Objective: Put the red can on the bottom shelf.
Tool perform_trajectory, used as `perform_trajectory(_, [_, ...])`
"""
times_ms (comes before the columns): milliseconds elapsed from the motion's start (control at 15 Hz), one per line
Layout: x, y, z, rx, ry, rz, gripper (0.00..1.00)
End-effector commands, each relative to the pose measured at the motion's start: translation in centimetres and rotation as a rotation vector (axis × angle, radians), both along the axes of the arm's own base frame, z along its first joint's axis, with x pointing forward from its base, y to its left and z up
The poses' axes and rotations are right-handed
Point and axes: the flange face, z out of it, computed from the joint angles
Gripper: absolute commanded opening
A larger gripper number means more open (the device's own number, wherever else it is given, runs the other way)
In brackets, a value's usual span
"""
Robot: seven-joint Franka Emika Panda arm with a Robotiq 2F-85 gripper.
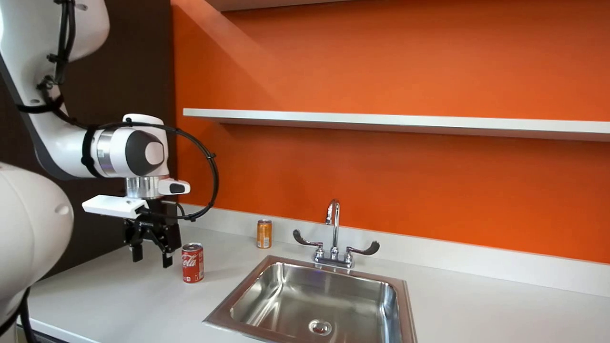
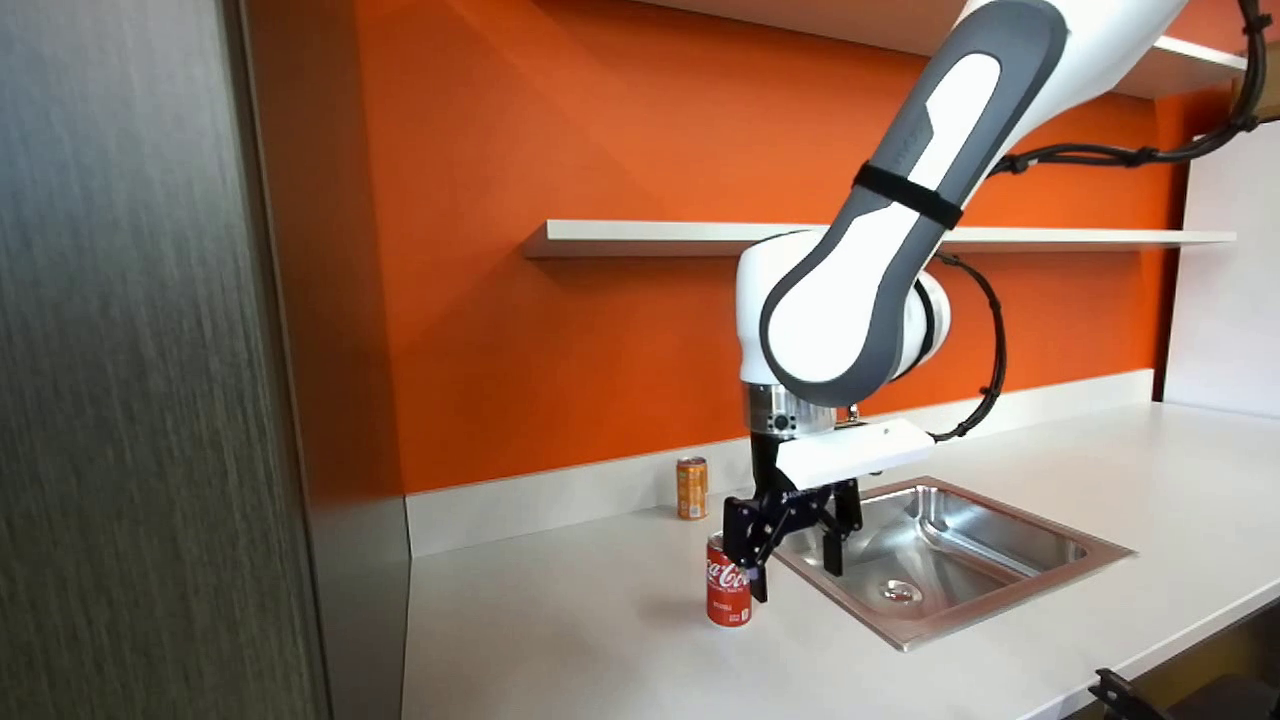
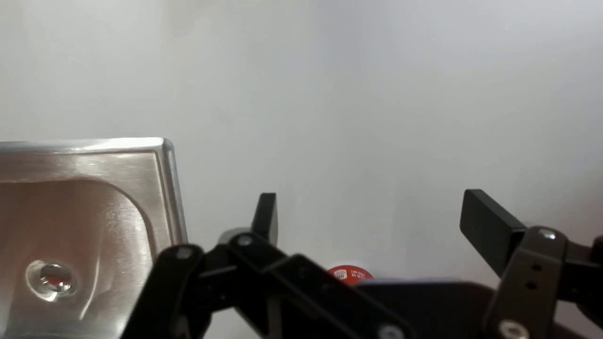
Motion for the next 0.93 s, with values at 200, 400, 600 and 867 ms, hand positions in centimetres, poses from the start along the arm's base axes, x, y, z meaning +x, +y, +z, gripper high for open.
perform_trajectory(200, [-0.5, 0.7, -2.5, 0.007, 0.008, 0.020, 1.00])
perform_trajectory(400, [-0.5, 1.0, -3.4, 0.013, 0.007, 0.029, 1.00])
perform_trajectory(600, [-0.2, 1.2, -4.1, 0.017, -0.002, 0.039, 1.00])
perform_trajectory(867, [0.0, 1.1, -4.9, 0.018, -0.008, 0.040, 1.00])
